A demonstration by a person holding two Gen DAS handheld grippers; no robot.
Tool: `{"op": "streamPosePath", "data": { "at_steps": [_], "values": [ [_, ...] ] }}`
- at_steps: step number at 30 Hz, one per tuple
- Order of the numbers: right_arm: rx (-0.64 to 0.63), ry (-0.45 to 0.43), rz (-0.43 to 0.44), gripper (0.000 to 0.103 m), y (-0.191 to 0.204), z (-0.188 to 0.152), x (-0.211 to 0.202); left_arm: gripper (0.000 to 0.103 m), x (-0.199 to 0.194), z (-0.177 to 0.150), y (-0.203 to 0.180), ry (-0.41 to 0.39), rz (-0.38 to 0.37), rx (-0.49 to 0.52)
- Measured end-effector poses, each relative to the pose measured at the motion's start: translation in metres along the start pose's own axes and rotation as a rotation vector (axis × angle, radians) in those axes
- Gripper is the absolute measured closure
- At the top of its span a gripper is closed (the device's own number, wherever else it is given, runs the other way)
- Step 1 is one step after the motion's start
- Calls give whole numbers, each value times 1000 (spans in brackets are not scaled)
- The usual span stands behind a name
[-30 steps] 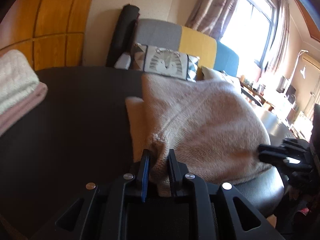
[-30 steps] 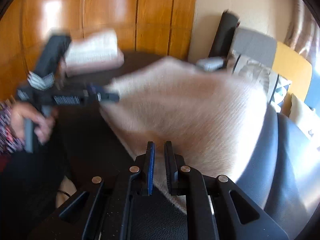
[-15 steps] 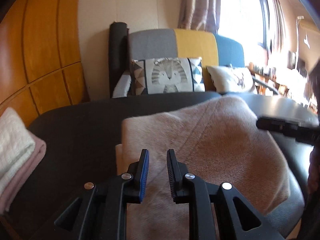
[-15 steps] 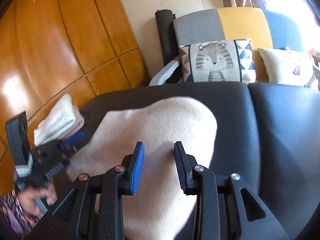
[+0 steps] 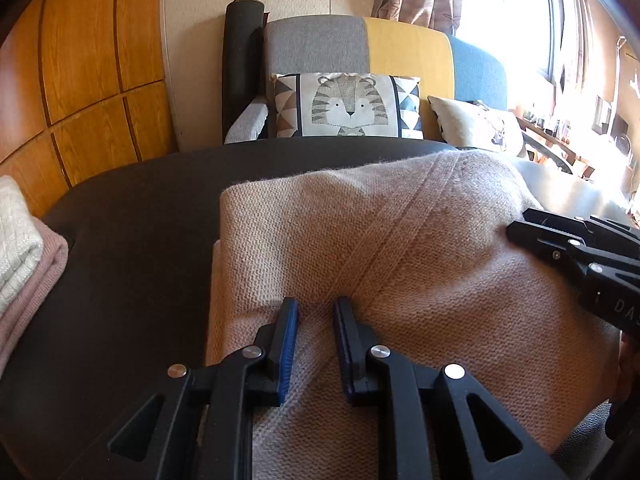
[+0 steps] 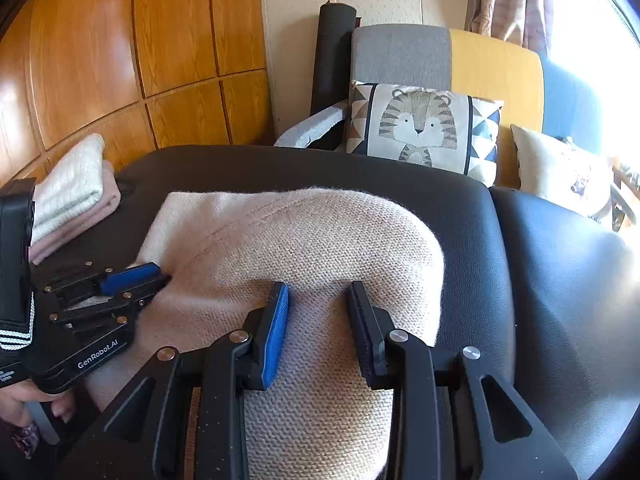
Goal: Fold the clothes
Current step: 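Press the folded sweater flat with both open grippers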
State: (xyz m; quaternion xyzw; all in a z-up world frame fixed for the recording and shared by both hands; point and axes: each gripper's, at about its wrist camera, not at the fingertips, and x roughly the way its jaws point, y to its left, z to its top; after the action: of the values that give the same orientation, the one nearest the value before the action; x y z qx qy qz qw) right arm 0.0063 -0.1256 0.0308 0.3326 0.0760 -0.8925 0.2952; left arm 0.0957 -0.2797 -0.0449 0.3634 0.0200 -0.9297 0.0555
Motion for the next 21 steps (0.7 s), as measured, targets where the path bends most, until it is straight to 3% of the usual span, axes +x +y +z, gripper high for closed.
{"op": "streamPosePath", "data": {
  "at_steps": [5, 8, 10, 18, 21],
  "values": [
    [34, 25, 43, 69, -8, 8, -9, 85, 4, -1, 0, -4, -2, -1],
    [129, -25, 96, 69, -21, 16, -28, 85, 3, -3, 1, -12, -6, -5],
    [141, -47, 84, 69, -25, 24, -33, 85, 4, -3, 1, -16, -7, -7],
    [116, 95, 32, 69, -36, 32, 24, 85, 5, -5, 2, -32, -6, -19],
    [72, 101, 9, 69, -35, 26, 41, 85, 6, -6, 7, -37, -22, -39]
  ]
}}
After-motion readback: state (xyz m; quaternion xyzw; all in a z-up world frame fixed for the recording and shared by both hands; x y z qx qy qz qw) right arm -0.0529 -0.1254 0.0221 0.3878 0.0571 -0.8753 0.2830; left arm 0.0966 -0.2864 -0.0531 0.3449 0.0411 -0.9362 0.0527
